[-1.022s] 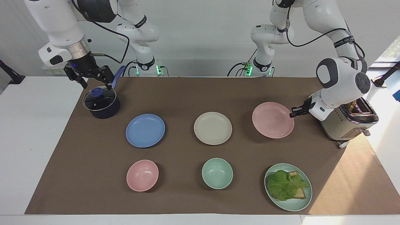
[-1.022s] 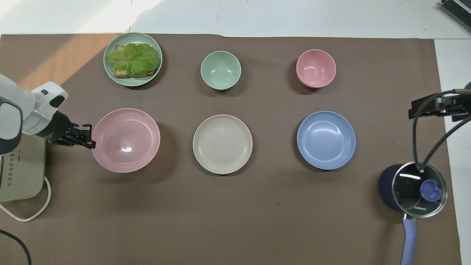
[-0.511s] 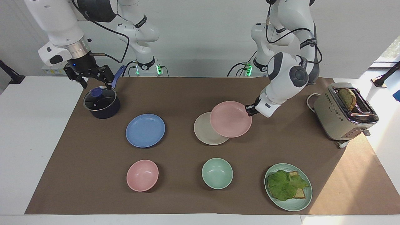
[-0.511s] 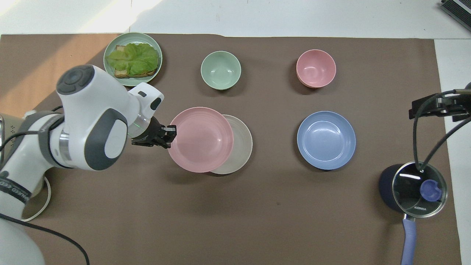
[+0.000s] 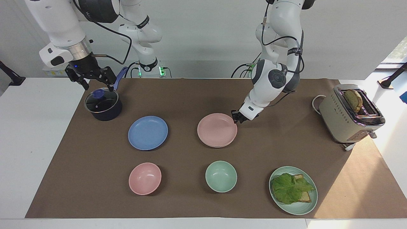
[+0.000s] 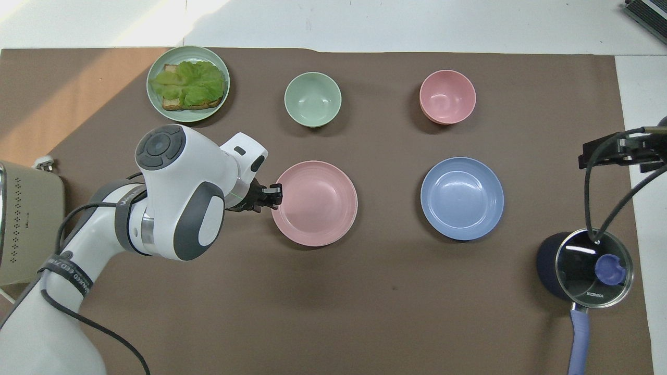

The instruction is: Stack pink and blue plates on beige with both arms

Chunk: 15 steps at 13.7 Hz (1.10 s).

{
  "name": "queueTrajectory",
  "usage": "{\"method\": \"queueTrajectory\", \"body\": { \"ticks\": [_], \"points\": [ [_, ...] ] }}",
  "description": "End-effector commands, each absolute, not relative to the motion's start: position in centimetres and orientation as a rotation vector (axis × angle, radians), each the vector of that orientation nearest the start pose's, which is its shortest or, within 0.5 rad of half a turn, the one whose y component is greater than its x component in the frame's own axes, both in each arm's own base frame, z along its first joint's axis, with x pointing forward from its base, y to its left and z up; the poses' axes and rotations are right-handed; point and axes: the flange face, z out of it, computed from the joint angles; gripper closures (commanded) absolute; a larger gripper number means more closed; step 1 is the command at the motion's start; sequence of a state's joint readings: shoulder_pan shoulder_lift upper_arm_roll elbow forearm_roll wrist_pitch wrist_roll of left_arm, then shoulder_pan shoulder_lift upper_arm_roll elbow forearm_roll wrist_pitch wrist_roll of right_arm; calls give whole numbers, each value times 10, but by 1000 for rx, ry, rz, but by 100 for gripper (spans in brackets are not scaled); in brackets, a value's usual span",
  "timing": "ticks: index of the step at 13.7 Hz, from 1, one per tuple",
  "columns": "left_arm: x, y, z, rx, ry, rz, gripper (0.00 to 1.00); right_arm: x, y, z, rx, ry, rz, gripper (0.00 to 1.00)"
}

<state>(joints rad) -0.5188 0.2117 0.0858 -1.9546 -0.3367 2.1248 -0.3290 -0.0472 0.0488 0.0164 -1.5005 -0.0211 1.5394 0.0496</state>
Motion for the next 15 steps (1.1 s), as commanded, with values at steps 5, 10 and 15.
{"method": "queueTrajectory", "body": {
  "ticks": [5,10,15],
  "points": [
    [582,-131,404,-3260,-147,116,0,556,-23,628,-3164,144,24,0],
    [574,-28,500,-3191,8,-44,0,556,-23,628,-3164,142,24,0],
    [580,-6,586,-3117,17,-125,0,553,-23,625,-3164,144,22,0]
  ]
}}
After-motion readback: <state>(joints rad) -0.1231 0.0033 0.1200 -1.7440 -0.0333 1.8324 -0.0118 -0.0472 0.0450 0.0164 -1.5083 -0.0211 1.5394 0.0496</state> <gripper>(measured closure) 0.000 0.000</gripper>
